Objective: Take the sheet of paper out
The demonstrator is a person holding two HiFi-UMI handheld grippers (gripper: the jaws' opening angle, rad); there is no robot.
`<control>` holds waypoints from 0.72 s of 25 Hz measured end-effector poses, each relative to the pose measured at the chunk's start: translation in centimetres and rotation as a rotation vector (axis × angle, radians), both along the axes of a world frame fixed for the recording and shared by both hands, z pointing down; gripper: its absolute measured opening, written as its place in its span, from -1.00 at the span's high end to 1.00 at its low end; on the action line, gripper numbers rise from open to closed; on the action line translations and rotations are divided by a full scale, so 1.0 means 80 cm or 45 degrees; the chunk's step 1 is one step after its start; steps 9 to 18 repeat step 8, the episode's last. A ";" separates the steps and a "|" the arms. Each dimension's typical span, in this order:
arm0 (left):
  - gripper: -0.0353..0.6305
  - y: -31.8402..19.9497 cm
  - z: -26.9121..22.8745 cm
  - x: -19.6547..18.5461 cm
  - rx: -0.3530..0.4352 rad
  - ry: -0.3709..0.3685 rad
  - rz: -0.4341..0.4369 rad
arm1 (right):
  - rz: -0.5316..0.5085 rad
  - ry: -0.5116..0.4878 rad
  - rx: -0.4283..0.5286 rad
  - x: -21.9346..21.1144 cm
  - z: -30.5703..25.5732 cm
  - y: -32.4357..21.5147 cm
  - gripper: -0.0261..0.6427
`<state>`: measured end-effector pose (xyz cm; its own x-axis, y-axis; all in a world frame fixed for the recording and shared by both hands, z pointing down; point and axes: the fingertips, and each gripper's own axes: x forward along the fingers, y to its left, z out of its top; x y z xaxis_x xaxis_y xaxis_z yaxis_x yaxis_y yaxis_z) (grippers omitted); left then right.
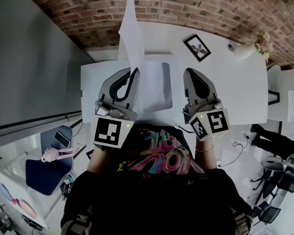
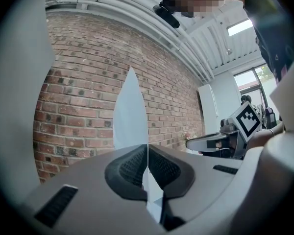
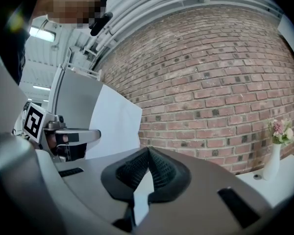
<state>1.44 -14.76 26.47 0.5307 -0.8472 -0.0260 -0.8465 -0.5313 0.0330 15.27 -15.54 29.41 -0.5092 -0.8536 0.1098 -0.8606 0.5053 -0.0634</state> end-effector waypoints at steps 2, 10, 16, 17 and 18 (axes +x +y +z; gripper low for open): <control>0.83 0.000 -0.001 -0.001 -0.001 0.002 -0.003 | -0.001 -0.001 0.000 0.000 -0.001 0.000 0.87; 0.83 -0.001 -0.001 0.000 -0.003 -0.001 -0.003 | -0.004 -0.005 -0.002 0.001 0.000 -0.002 0.87; 0.83 -0.001 -0.001 0.000 -0.003 -0.001 -0.003 | -0.004 -0.005 -0.002 0.001 0.000 -0.002 0.87; 0.83 -0.001 -0.001 0.000 -0.003 -0.001 -0.003 | -0.004 -0.005 -0.002 0.001 0.000 -0.002 0.87; 0.83 -0.001 -0.001 0.000 -0.003 -0.001 -0.003 | -0.004 -0.005 -0.002 0.001 0.000 -0.002 0.87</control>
